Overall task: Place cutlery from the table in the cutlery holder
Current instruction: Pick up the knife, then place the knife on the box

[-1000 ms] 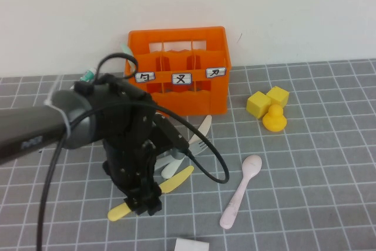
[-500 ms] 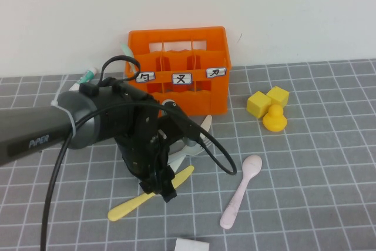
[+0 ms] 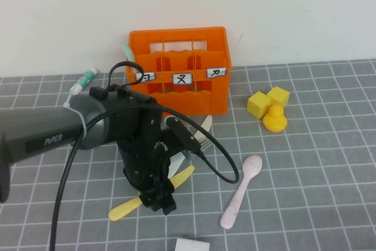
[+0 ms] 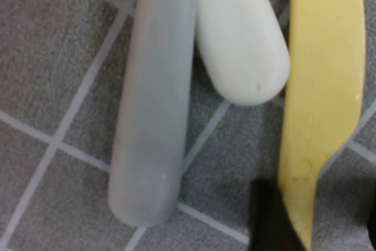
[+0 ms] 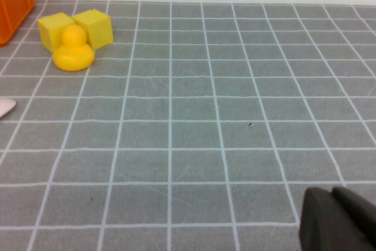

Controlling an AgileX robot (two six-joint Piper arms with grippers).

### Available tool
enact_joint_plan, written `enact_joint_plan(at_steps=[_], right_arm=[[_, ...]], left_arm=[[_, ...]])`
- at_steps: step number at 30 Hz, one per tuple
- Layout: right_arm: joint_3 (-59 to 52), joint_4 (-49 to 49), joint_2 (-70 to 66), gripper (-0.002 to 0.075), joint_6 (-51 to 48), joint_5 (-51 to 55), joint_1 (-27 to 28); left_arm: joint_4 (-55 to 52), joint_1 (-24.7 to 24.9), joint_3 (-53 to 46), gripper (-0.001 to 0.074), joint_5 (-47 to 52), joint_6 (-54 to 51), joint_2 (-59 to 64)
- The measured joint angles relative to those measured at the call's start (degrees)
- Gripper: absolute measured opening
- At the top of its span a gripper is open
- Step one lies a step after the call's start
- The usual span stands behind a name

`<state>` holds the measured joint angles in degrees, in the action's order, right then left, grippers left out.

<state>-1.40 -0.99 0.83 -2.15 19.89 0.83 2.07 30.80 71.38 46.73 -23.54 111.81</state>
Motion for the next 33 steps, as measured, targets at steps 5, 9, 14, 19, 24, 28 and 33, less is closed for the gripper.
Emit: enact_joint_plan(at_steps=[5, 9, 14, 19, 24, 28, 33], right_arm=[[0.0, 0.0, 0.0, -0.0003, 0.0, 0.0, 0.0], [0.0, 0.0, 0.0, -0.0003, 0.0, 0.0, 0.0], [0.0, 0.0, 0.0, -0.0003, 0.0, 0.0, 0.0], [0.0, 0.0, 0.0, -0.0003, 0.0, 0.0, 0.0], [0.0, 0.0, 0.0, -0.0003, 0.0, 0.0, 0.0], [0.0, 0.0, 0.0, -0.0003, 0.0, 0.0, 0.0], [0.0, 0.0, 0.0, -0.0003, 0.0, 0.0, 0.0]], left_arm=[[-0.09, 0.0, 0.6, 0.0198, 0.23, 0.0, 0.89], [-0.34, 0.0, 0.73, 0.0094, 0.23, 0.72, 0.89], [-0.47, 0.0, 0.73, 0.0094, 0.45, 2.55, 0.77], [1.05, 0.0, -0.22, 0.0094, 3.74, 5.45, -2.06], [1.65, 0.0, -0.58, 0.0094, 3.87, 8.32, -12.61], [1.97, 0.0, -2.87, 0.0094, -1.33, 9.28, -24.17], [2.1, 0.0, -10.68, 0.0094, -13.93, 11.97, -39.43]])
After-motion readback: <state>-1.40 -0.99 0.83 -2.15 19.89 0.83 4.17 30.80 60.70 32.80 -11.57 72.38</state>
